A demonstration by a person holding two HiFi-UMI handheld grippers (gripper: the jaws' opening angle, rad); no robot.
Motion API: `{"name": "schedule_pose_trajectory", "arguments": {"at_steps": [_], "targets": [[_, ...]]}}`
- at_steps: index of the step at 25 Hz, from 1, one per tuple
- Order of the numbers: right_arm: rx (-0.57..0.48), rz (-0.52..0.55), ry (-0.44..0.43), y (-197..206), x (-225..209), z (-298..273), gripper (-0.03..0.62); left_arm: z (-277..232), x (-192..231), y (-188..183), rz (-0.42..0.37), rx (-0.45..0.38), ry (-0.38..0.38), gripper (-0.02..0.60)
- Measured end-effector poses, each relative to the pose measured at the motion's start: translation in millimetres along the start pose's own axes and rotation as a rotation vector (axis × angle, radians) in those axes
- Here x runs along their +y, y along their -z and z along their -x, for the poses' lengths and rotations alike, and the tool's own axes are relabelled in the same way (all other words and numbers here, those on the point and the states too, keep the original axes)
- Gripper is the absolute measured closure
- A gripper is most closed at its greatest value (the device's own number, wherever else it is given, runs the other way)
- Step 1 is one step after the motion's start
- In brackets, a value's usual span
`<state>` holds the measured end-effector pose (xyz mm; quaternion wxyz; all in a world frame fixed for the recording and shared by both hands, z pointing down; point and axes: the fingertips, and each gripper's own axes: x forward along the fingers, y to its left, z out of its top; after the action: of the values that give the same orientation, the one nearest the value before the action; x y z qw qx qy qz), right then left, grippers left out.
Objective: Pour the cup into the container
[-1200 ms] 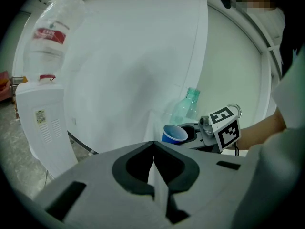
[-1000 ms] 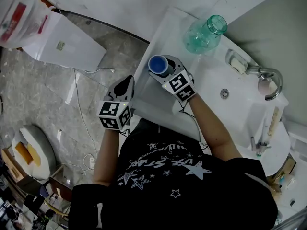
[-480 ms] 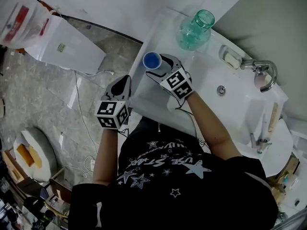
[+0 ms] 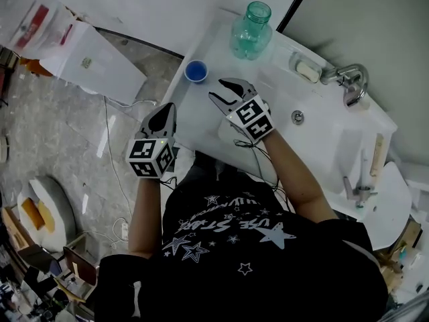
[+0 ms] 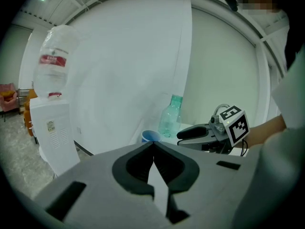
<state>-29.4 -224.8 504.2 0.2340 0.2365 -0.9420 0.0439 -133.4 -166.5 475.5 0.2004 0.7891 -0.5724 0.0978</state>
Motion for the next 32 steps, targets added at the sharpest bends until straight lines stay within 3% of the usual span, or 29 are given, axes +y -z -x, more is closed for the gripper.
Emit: {"name": "schedule_pose_trajectory", "arguments": {"at_steps": [3, 6, 13, 22, 32], "targets": [[-0.024, 0.015, 0.008, 0.6, 5.2, 20.3, 0.478, 14.9, -16.7, 2.0, -0.009, -0.018, -0.018, 0.571], [-0.068, 0.022, 0.031, -2.6, 10.0, 36.2, 0.586, 31.7, -29.4, 11.1, -0.006, -0.026, -0.039, 0.572], [-0.099, 0.020, 0.046, 0.0, 24.6, 54.7, 0.588, 57.6, -42.6, 36.9, 0.020, -0.025, -0.071, 0.571], [-0.086, 0.048, 0.073, -6.0, 41.7, 79.4, 0.588, 72.0, -51.8, 45.8, 0.025, -0.042, -0.033, 0.571], [-0.086, 0.083, 0.103, -8.3, 115.8, 109.8, 0.588, 157.9, -62.6, 77.5, 0.022, -0.054, -0.021, 0.572]]}}
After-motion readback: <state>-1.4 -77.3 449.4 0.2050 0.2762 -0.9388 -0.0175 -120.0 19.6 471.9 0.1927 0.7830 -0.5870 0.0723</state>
